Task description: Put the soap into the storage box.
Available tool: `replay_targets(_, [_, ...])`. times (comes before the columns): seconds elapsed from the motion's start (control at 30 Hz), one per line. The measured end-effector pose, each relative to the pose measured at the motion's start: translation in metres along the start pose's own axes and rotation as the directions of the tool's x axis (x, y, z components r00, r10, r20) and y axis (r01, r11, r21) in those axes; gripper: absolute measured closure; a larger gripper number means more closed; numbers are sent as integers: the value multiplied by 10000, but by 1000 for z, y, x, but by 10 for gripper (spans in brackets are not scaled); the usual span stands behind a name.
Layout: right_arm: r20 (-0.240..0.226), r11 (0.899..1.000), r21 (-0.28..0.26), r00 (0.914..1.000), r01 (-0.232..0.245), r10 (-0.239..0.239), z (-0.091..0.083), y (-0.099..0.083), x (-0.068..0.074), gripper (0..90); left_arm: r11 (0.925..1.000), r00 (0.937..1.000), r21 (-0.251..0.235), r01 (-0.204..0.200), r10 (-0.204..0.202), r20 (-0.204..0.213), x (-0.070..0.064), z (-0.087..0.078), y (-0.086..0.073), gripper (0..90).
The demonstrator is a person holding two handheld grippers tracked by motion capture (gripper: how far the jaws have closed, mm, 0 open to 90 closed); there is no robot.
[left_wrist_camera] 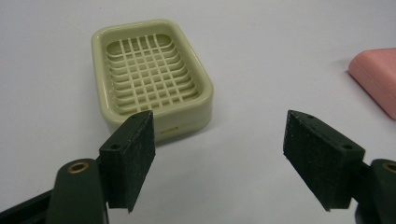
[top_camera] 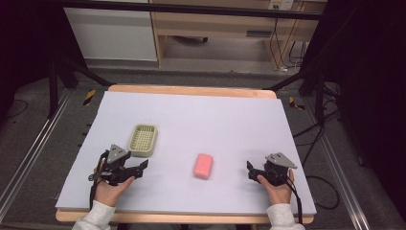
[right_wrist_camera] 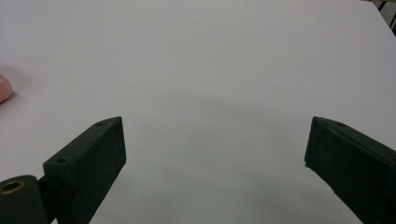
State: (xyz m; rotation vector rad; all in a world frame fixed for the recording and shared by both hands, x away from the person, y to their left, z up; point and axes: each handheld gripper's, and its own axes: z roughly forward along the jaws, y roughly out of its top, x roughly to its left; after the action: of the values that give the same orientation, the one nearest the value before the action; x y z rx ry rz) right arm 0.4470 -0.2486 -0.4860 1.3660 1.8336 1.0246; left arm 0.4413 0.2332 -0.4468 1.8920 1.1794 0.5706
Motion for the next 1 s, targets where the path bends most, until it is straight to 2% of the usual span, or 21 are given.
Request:
replay_targets(0.4, [34,10000,-8,10000,28,-28,0,0,0,54,9994,9991,-118,-338,341,245,-10,-2,14,250])
replay_targets(0.73, [40,10000,9,10000,11,-11,0,0,0,65,9993,9990,-257,-257,266,346,-11,-5,28,254])
replay_targets(1.0, [37,10000,22,10000,5,-5,0,0,0,67,9985,9979,-458,-315,340,543,-21,-3,41,255])
